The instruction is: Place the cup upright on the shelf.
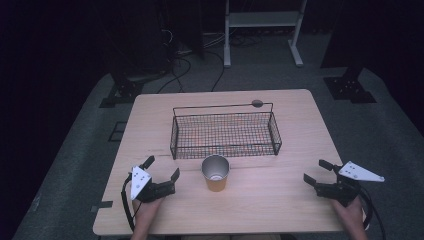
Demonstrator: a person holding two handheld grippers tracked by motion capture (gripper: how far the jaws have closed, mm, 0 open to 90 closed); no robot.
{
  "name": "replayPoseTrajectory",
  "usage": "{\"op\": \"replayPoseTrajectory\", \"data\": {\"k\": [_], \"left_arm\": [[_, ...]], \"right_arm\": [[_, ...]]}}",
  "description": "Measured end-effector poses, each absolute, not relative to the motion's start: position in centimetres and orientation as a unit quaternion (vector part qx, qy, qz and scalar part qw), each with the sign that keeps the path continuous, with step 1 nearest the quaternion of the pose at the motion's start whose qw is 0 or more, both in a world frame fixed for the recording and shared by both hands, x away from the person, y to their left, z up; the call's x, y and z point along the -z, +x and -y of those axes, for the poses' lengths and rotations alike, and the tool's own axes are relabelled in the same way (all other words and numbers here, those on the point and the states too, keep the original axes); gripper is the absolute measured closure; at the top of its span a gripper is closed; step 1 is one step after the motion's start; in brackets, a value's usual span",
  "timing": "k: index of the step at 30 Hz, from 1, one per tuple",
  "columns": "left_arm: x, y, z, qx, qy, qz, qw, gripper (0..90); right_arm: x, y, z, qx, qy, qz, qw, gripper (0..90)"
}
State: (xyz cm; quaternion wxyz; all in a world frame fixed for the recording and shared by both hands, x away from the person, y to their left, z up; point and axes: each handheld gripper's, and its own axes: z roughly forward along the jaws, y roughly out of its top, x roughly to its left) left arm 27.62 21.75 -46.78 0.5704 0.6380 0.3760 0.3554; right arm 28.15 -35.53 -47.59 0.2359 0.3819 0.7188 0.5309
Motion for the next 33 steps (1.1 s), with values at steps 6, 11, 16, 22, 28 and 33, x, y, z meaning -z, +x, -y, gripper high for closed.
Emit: {"op": "replayPoseTrajectory", "data": {"k": [6,11,16,22,28,33], "left_arm": [[46.8,27.6,-21.6,-0.352,0.640,-0.374,0.572,1.5],[46.7,27.5,-21.7,-0.350,0.641,-0.369,0.575,1.5],[46.6,27.3,-21.8,-0.345,0.637,-0.369,0.583,1.5],[46.5,27.2,-21.4,-0.339,0.643,-0.360,0.585,1.5],[46.6,27.4,-20.7,-0.332,0.653,-0.353,0.583,0.0],[46.6,27.3,-20.0,-0.327,0.662,-0.341,0.582,0.0]], "right_arm": [[47.6,28.1,35.5,-0.531,0.380,-0.720,0.236,13.4],[47.6,28.2,35.4,-0.528,0.380,-0.722,0.236,13.4],[47.6,28.2,35.3,-0.525,0.381,-0.723,0.237,13.4],[47.6,28.2,35.3,-0.525,0.381,-0.724,0.236,13.4],[47.6,28.2,35.3,-0.526,0.380,-0.724,0.236,13.4],[47.6,28.2,35.3,-0.525,0.379,-0.724,0.236,13.4]]}}
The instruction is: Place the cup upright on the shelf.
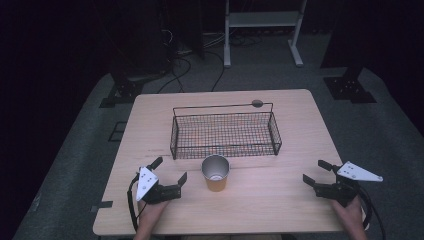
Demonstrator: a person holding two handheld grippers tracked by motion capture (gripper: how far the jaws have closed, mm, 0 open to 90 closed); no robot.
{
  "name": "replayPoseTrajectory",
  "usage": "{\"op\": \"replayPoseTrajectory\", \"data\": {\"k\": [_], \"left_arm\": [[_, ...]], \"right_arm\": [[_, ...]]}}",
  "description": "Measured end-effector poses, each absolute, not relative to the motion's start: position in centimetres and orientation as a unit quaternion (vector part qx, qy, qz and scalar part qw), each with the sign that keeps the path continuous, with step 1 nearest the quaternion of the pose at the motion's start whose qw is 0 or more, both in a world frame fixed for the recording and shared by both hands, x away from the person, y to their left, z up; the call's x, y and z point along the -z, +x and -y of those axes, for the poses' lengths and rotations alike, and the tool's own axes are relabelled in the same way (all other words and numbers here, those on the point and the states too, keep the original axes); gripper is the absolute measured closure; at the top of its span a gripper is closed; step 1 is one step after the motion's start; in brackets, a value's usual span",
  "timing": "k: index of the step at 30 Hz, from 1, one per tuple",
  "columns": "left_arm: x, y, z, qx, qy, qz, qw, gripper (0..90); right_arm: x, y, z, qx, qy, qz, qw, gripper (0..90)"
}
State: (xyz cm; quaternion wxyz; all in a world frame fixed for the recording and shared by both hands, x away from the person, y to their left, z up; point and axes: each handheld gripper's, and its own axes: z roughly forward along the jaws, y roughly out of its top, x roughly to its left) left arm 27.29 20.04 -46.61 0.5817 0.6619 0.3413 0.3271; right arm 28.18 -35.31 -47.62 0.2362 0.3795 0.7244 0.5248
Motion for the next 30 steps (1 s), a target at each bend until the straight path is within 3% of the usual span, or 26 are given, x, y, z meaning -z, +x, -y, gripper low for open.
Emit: {"op": "replayPoseTrajectory", "data": {"k": [30], "left_arm": [[46.2,26.5,-17.6,-0.283,0.692,-0.283,0.601,0.0]], "right_arm": [[47.6,28.2,35.3,-0.525,0.377,-0.725,0.237,13.4]]}}
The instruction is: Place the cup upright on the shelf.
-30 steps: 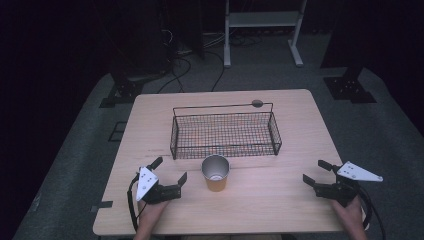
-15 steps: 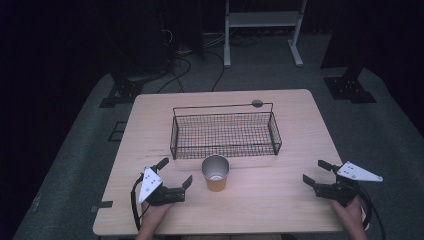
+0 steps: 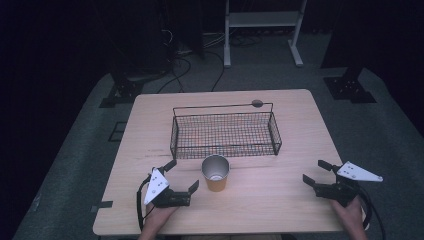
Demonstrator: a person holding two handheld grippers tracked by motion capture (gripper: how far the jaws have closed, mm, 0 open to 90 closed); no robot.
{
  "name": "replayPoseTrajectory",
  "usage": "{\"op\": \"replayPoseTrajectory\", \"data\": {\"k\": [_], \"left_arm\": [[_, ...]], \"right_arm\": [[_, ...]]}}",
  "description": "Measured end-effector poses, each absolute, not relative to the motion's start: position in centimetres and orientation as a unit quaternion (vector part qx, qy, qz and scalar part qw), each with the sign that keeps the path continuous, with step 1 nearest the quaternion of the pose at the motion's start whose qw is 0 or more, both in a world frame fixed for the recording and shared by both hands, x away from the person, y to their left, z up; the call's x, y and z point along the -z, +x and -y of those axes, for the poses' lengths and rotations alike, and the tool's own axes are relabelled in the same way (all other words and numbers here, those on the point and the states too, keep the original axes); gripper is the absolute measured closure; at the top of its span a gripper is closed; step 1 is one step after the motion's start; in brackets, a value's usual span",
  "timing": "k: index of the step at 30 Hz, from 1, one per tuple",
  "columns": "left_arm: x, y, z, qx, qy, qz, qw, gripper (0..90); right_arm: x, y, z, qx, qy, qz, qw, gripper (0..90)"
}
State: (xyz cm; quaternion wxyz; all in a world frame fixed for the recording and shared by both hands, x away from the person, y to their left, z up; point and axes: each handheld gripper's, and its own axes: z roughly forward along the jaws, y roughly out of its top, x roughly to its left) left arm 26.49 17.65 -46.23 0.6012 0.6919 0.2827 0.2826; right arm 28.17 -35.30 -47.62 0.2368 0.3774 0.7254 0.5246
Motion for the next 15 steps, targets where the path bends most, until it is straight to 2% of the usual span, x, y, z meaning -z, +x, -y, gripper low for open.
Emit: {"op": "replayPoseTrajectory", "data": {"k": [15], "left_arm": [[46.4,26.4,-16.4,-0.258,0.711,-0.258,0.600,0.0]], "right_arm": [[47.6,28.2,35.3,-0.523,0.378,-0.726,0.238,13.3]]}}
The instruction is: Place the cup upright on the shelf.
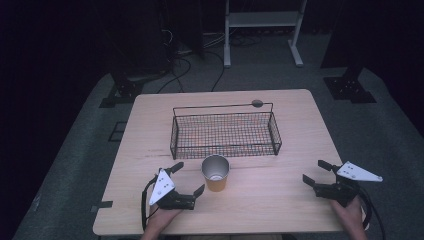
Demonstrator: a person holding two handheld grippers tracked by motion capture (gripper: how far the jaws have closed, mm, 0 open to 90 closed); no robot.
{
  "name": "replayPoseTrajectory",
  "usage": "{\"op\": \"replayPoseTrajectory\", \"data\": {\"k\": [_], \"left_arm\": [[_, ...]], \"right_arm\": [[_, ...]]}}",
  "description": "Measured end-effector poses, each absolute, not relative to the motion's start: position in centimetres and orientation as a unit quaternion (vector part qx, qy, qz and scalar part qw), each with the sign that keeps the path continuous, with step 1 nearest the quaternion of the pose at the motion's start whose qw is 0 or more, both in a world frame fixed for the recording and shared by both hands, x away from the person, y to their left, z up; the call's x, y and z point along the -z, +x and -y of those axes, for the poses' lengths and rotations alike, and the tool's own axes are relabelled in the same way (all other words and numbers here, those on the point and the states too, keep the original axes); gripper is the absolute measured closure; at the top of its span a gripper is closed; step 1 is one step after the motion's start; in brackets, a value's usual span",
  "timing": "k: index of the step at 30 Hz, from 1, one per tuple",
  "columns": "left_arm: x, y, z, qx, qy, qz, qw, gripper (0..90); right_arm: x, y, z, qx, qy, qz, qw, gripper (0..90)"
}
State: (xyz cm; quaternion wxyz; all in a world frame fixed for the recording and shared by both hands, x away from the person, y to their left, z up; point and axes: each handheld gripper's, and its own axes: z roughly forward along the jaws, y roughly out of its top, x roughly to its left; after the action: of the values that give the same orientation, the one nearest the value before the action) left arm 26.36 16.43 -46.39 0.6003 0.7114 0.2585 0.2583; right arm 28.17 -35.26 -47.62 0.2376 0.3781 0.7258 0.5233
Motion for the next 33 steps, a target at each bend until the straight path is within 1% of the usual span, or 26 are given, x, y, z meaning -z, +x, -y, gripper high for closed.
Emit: {"op": "replayPoseTrajectory", "data": {"k": [21,33], "left_arm": [[47.0,27.0,-13.5,-0.231,0.736,-0.241,0.590,0.0],[47.5,28.1,-12.0,-0.222,0.741,-0.258,0.578,0.0]], "right_arm": [[47.6,28.1,35.1,-0.522,0.375,-0.728,0.237,13.4],[47.6,28.2,35.0,-0.518,0.374,-0.732,0.237,13.4]]}}
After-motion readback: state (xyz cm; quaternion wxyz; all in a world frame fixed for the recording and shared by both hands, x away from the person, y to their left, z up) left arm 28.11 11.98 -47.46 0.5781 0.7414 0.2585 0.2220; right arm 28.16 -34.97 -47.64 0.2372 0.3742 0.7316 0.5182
